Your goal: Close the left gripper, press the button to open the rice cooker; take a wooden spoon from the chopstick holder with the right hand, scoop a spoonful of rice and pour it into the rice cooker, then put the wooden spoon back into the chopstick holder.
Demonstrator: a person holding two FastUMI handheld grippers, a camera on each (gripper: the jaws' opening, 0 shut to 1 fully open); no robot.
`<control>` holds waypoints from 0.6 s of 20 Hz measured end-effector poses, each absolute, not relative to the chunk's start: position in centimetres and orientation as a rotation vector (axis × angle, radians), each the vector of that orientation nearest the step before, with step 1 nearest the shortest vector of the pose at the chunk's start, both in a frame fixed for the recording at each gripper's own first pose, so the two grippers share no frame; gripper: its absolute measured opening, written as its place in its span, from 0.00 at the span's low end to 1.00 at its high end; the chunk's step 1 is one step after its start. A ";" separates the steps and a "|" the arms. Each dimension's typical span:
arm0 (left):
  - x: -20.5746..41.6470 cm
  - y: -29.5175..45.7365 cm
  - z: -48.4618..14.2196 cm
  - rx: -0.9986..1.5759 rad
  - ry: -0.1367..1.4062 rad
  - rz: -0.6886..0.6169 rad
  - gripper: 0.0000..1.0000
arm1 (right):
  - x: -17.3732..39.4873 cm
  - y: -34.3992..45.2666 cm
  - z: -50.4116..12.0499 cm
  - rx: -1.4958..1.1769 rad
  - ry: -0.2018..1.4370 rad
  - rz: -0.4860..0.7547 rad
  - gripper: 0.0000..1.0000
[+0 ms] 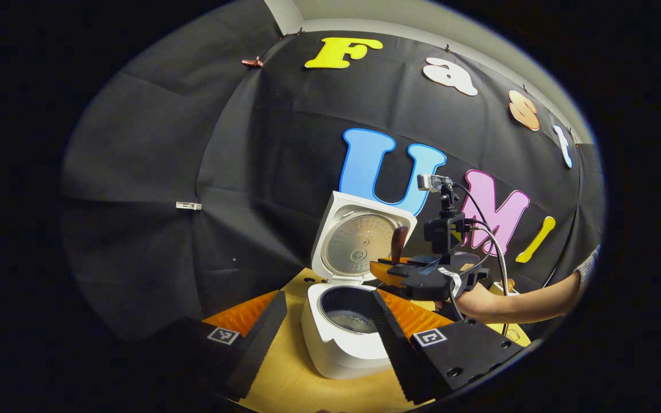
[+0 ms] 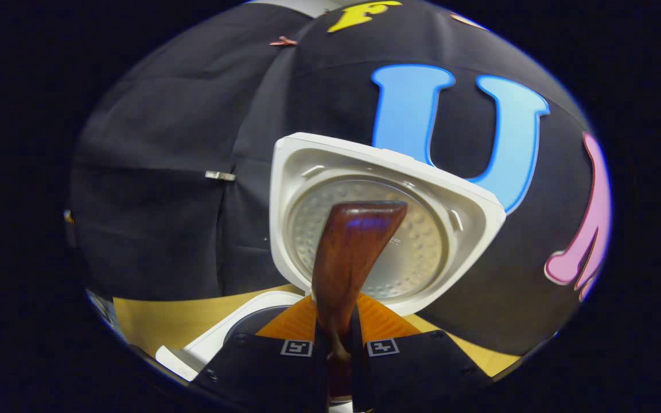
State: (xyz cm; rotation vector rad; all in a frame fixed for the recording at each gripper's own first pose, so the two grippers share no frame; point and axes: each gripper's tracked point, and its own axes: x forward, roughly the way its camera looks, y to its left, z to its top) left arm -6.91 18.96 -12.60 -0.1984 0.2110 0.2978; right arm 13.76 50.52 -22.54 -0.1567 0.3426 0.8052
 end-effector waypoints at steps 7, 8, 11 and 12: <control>-7.3 18.5 -12.4 -0.203 0.209 0.298 0.94 | 10.4 51.9 -24.5 -0.508 0.229 0.911 0.19; -7.4 18.5 -12.5 -0.204 0.209 0.300 0.94 | 10.0 52.0 -24.5 -0.473 0.251 0.917 0.19; -7.9 18.4 -12.3 -0.213 0.205 0.308 0.94 | 10.5 51.5 -24.8 -0.224 0.393 0.841 0.19; -8.0 18.4 -12.1 -0.214 0.204 0.309 0.94 | 11.3 50.8 -24.7 -0.093 0.455 0.794 0.20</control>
